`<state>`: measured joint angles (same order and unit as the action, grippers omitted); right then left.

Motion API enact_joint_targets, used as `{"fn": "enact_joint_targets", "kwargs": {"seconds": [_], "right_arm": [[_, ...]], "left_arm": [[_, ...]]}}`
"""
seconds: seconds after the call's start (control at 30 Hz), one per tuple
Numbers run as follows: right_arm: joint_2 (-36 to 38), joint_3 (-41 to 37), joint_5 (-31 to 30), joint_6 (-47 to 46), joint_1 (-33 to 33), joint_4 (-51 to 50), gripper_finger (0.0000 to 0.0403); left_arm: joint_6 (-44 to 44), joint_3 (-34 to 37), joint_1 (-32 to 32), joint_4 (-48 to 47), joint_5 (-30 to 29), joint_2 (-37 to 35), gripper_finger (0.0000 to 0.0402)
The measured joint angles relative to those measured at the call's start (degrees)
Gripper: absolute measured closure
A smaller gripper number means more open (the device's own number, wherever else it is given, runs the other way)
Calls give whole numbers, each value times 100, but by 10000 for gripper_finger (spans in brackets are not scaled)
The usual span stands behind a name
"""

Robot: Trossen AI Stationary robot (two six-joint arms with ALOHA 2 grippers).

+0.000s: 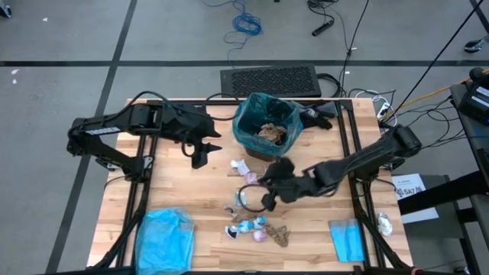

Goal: Place trash/remove bag and relplace
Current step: Put the white paper into the blue trash bag inside the black trash bin

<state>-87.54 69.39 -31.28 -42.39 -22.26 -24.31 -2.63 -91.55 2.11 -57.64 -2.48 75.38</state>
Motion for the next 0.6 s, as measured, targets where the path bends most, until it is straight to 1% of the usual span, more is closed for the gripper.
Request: {"fn": "enact_joint_targets", "kwargs": {"seconds": [0.1, 0.17, 0.23, 0.3, 0.33, 0.37, 0.43, 0.5, 0.6], "right_arm": [[249, 633, -516, 411, 44, -832, 403], [328, 821, -772, 396, 97, -1367, 403], [374, 795, -950, 37, 155, -1931, 403], [377, 671, -962, -472, 236, -2371, 403], [370, 567, -932, -650, 258, -2439, 403], [366, 452, -910, -752, 280, -2380, 403], [365, 208, -882, -794, 326, -1919, 403], [365, 4, -850, -796, 395, -1472, 403], [364, -339, -739, -810, 573, -931, 403]], "left_arm": [[14, 4, 0, -58, -50, 97, 215], [169, 9, 0, -54, -179, 169, 215], [417, 126, 11, 89, -556, 240, 215], [701, 376, 144, 285, -1006, 282, 215], [822, 505, 258, 427, -1128, 301, 215], [918, 646, 407, 605, -1162, 319, 215], [1032, 908, 726, 1011, -1087, 330, 215], [1057, 1141, 1034, 1597, -805, 333, 215], [1029, 1355, 1359, 2354, -149, 331, 215]]}}
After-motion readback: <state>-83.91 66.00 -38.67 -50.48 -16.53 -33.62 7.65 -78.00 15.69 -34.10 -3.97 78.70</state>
